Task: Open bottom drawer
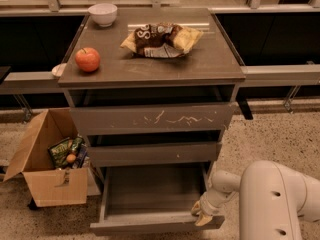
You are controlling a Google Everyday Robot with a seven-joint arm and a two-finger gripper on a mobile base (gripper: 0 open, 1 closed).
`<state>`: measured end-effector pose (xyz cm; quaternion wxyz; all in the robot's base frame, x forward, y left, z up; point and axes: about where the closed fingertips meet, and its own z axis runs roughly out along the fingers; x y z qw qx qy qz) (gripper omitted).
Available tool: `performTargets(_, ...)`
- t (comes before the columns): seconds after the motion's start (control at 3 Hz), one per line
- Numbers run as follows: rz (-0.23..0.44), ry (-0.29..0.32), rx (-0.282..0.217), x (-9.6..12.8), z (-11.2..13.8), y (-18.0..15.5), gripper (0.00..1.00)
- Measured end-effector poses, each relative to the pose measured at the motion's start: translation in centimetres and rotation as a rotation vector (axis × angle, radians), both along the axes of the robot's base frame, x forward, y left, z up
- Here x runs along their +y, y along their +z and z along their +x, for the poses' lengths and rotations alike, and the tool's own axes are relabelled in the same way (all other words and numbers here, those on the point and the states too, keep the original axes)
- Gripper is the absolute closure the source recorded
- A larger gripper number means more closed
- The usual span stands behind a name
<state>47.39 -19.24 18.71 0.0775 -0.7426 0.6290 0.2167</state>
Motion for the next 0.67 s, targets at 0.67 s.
performTargets(0.67,0.0,0.0,0.0,0.0,0.0,0.0,0.02)
